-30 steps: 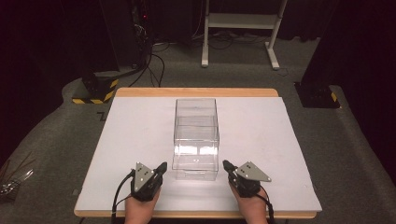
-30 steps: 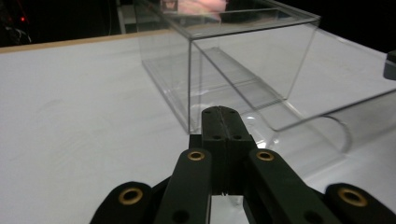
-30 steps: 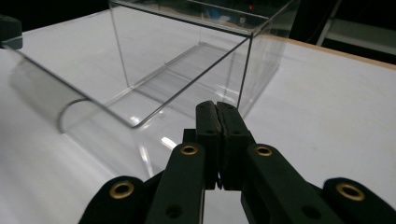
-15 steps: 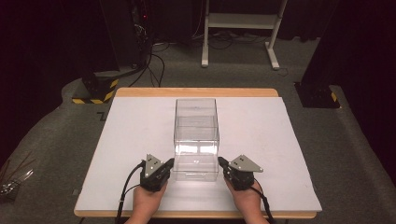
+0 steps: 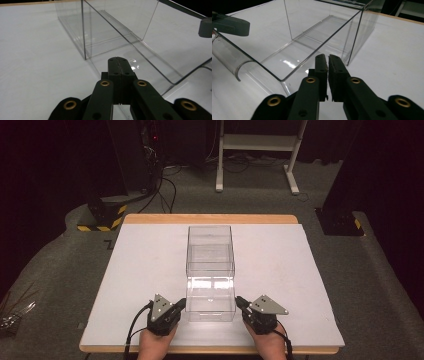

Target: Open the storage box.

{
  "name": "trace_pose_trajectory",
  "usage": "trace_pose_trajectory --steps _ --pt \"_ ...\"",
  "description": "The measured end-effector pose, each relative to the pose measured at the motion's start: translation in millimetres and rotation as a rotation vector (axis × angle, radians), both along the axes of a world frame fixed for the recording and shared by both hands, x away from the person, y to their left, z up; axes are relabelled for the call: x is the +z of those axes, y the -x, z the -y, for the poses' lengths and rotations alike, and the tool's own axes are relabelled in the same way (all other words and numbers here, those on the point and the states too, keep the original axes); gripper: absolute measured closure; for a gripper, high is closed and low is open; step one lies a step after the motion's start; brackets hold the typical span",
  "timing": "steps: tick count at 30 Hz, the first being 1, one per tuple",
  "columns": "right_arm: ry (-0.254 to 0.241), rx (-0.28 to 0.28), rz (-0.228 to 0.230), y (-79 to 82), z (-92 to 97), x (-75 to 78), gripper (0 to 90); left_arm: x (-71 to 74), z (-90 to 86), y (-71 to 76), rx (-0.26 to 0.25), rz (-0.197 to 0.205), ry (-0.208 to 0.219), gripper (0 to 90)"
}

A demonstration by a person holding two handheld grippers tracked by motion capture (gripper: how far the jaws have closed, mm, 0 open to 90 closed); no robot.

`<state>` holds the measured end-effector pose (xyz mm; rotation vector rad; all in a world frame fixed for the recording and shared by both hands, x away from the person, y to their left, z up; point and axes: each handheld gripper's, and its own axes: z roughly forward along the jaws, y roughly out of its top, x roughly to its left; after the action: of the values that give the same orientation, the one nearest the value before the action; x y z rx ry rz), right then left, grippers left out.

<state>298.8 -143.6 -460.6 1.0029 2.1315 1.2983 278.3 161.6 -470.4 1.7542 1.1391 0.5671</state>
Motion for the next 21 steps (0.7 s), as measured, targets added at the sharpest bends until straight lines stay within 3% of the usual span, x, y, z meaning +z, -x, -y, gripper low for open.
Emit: trace_pose_trajectory --steps 4,6,8,16,18,19,21 --pt "-0.001 -0.034 0.009 -2.7 10.7 1.7 80.1 0.4 -9.7 -4.9 0.026 0.002 -0.007 89.8" --pt "0.002 -0.050 0.004 -7.3 18.7 1.6 78.1 0.4 -21.5 -12.1 0.055 0.009 -0.049 89.0" --pt "0.005 -0.065 0.001 -10.5 24.0 0.8 77.1 -0.1 -24.8 -14.2 0.061 0.008 -0.058 87.7" --pt "0.055 -0.223 -0.084 -44.1 75.9 -15.5 68.1 -9.6 -86.9 -39.2 0.197 -0.032 -0.159 81.8" --pt "0.054 -0.252 -0.101 -48.0 85.0 -18.2 66.9 -10.5 -92.9 -41.0 0.212 -0.039 -0.165 78.3" --pt "0.046 -0.297 -0.131 -52.3 98.5 -22.7 65.1 -13.8 -107.7 -44.8 0.246 -0.049 -0.199 77.0" --pt "0.057 -0.326 -0.142 -54.1 108.6 -26.2 64.1 -19.1 -121.4 -48.0 0.271 -0.079 -0.222 74.5"
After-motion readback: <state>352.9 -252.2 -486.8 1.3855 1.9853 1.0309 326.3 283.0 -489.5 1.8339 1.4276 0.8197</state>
